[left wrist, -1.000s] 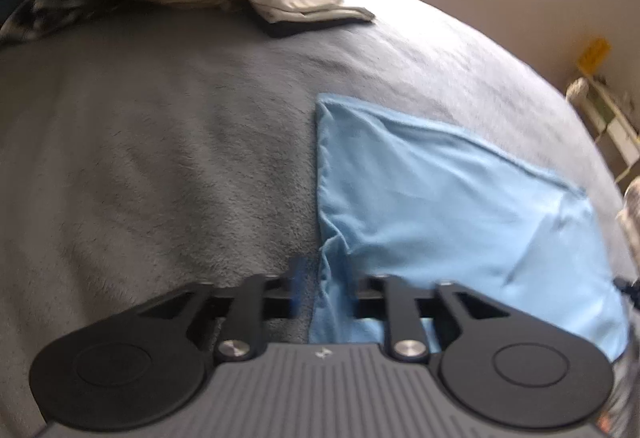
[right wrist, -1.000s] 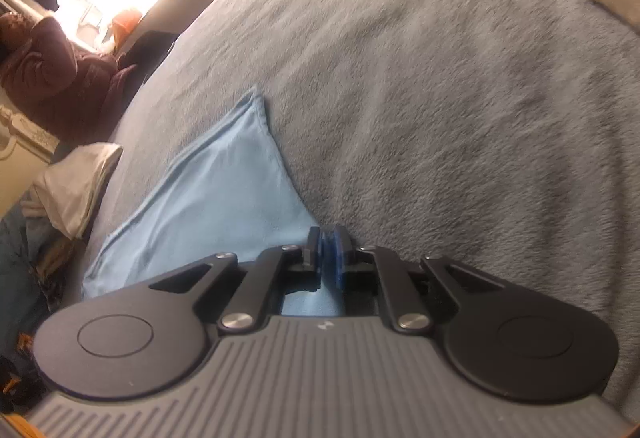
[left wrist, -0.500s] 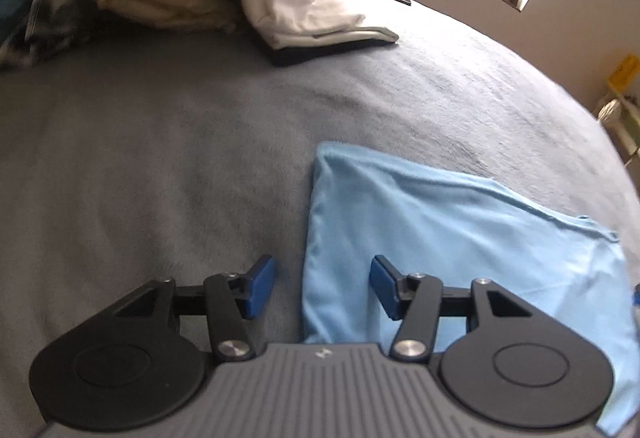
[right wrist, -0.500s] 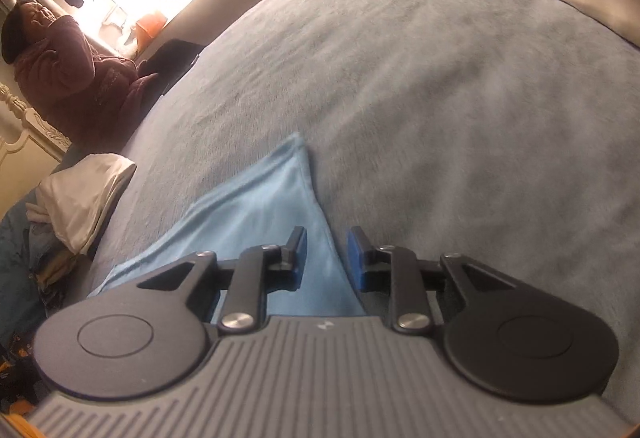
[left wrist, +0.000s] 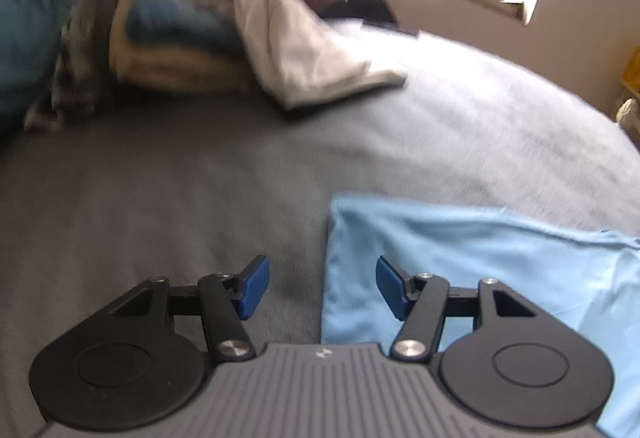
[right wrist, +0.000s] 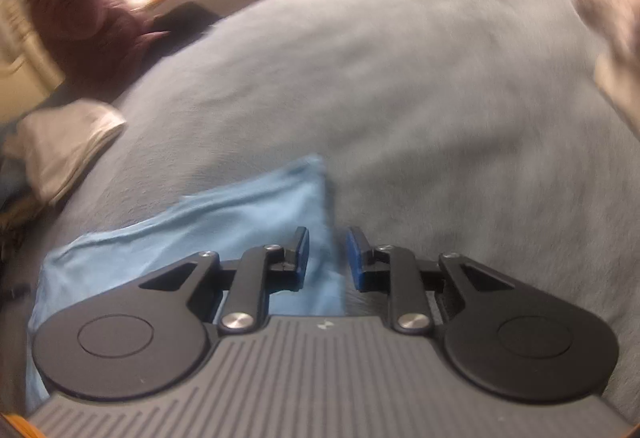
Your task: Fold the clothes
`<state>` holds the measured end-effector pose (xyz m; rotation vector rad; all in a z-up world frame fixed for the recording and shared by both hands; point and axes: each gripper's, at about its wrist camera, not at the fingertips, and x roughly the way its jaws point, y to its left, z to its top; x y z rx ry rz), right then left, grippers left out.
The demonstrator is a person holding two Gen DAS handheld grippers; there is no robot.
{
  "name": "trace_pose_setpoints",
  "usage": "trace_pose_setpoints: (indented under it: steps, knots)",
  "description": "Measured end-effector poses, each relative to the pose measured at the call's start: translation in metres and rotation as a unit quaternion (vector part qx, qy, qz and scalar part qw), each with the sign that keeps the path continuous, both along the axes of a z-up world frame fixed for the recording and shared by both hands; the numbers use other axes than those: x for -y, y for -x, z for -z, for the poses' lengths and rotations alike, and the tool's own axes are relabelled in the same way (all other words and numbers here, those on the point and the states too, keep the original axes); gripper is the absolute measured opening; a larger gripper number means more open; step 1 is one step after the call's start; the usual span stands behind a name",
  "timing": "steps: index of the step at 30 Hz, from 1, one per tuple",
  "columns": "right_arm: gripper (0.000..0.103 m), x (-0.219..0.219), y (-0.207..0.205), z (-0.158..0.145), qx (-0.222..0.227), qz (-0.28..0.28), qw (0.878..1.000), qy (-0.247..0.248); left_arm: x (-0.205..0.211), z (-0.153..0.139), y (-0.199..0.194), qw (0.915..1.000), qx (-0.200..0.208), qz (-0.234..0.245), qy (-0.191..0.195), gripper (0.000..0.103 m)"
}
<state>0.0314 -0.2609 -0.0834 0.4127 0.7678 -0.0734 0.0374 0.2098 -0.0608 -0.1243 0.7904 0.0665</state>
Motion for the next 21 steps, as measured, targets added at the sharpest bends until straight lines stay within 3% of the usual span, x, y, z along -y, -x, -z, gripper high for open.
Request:
trace_pose_setpoints:
  steps: [3,6,9,11,18,21]
  knots:
    - [0.021,-0.028,-0.014,-0.010,0.014,-0.055,0.998,0.040,0.027,-0.005,-0.009,0.9976,0.010,0.068,-0.010,0.062]
    - [0.021,-0.054,-0.038,-0.004,0.014,-0.092,0.994,0.055,0.048,0.007,-0.028,0.9936,-0.011,0.108,0.031,0.062]
    - [0.017,-0.056,-0.066,0.019,-0.016,-0.081,0.995,0.048,0.054,0.026,-0.046,0.9944,-0.036,0.091,0.038,0.062]
    - [0.016,-0.045,-0.078,0.029,-0.024,-0.053,0.998,0.015,0.056,0.032,-0.051,0.9949,-0.048,0.084,0.030,0.063]
    - [0.019,-0.066,-0.058,-0.007,-0.011,-0.068,0.998,0.014,0.061,0.021,-0.047,0.9942,-0.079,0.072,-0.008,0.072]
    - [0.020,-0.098,-0.047,-0.017,-0.008,-0.121,0.992,0.025,0.065,0.018,-0.045,0.9926,-0.098,0.065,-0.029,0.074]
